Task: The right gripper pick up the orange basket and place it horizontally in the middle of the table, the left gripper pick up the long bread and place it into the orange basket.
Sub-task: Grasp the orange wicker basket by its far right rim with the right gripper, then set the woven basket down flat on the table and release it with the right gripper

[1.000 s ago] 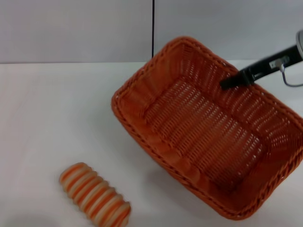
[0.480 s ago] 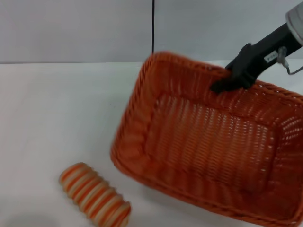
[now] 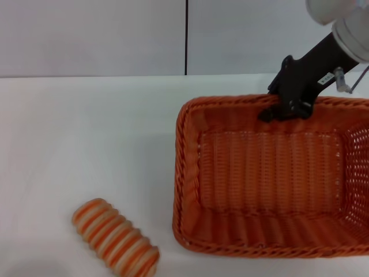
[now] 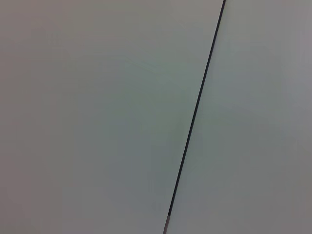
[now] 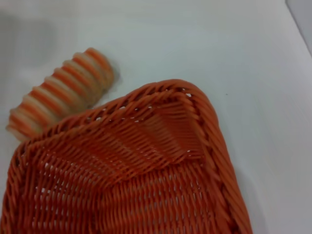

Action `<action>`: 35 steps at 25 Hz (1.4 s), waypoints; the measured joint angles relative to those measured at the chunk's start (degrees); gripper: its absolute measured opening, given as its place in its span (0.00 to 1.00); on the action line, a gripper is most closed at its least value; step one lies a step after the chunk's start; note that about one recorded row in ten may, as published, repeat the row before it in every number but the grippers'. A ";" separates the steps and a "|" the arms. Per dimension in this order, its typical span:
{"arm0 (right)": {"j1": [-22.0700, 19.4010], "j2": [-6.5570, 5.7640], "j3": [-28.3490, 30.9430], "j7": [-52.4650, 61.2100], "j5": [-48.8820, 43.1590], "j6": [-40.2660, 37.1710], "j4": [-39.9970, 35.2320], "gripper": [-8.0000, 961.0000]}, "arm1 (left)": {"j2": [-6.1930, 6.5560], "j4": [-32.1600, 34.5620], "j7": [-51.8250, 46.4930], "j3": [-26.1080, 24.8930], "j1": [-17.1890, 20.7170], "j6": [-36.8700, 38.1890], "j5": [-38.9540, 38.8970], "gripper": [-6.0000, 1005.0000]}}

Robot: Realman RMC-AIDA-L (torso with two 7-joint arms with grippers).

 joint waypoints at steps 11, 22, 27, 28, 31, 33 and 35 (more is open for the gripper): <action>-0.31 2.56 -1.90 -5.56 0.25 -4.42 4.91 0.15 | 0.01 -0.40 -0.08 0.21 -0.10 0.69 0.09 0.71; -0.57 3.38 -4.59 -4.89 0.18 -6.51 5.36 0.15 | -0.15 -0.47 -0.06 0.49 -0.18 0.46 0.12 0.71; -0.81 3.44 -8.53 -1.79 -0.13 -9.58 5.89 0.18 | -0.17 -0.46 -0.17 0.50 0.04 0.75 0.17 0.71; -0.81 3.44 -8.53 -1.79 -0.13 -9.58 5.89 0.20 | -0.17 -0.46 -0.17 0.50 0.04 0.75 0.17 0.71; -1.19 3.49 -9.18 -1.54 0.15 -10.10 5.67 0.25 | -0.17 -0.46 -0.19 0.50 0.07 0.74 0.19 0.71; -1.31 3.53 -9.15 -1.50 0.40 -10.05 5.52 0.32 | -0.15 -0.46 -0.19 0.50 0.01 0.74 0.20 0.71; -1.32 3.58 -9.04 -1.26 0.56 -9.73 5.51 0.39 | -0.12 -0.46 -0.21 0.50 -0.06 0.76 0.20 0.71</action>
